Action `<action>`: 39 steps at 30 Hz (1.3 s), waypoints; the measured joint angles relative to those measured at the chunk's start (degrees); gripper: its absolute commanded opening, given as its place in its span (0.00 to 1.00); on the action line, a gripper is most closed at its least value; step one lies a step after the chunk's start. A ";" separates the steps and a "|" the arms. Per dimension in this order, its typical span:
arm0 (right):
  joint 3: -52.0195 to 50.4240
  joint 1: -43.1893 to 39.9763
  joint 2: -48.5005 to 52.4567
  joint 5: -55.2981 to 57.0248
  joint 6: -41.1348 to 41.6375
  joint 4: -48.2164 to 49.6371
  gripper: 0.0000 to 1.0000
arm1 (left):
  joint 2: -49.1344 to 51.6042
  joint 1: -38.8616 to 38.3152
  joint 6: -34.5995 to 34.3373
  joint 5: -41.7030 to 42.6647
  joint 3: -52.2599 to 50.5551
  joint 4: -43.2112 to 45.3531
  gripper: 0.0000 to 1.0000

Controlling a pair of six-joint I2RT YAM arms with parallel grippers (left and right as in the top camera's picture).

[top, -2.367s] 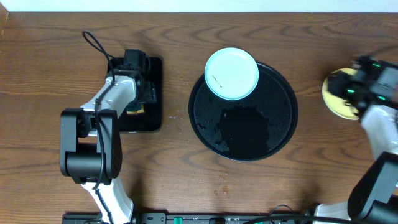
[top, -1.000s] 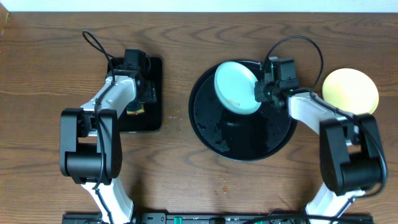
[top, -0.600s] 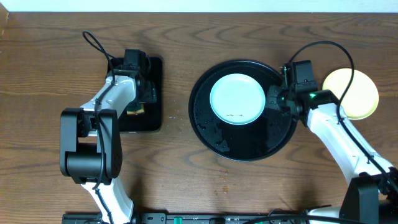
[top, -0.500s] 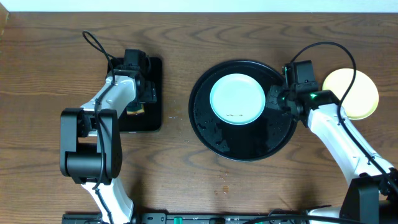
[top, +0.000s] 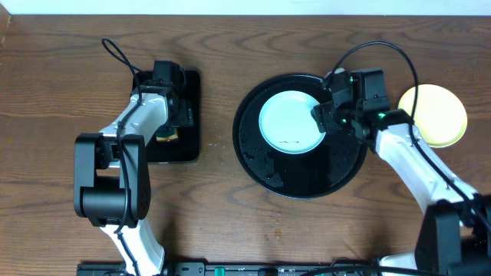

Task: Clean dirty plates on tray and stack at the side
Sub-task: 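Grip the light blue plate rim and pull it toward the tray center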

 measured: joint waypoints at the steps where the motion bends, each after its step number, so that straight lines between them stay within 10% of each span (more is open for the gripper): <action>1: 0.00 0.00 1.07 -0.22 -0.66 1.53 0.61 | 0.00 0.00 0.00 0.00 0.00 0.02 0.86; 11: 0.00 0.00 11.04 1.90 -2.99 9.33 0.45 | 0.00 0.00 0.00 0.02 0.00 0.02 0.86; 18: 0.00 -0.02 14.69 3.13 -3.50 8.50 0.02 | 0.00 0.00 0.02 0.07 0.00 0.02 0.86; 39: -0.81 0.00 1.57 13.81 29.59 -15.56 0.01 | 0.00 0.00 0.00 0.15 0.00 0.09 0.86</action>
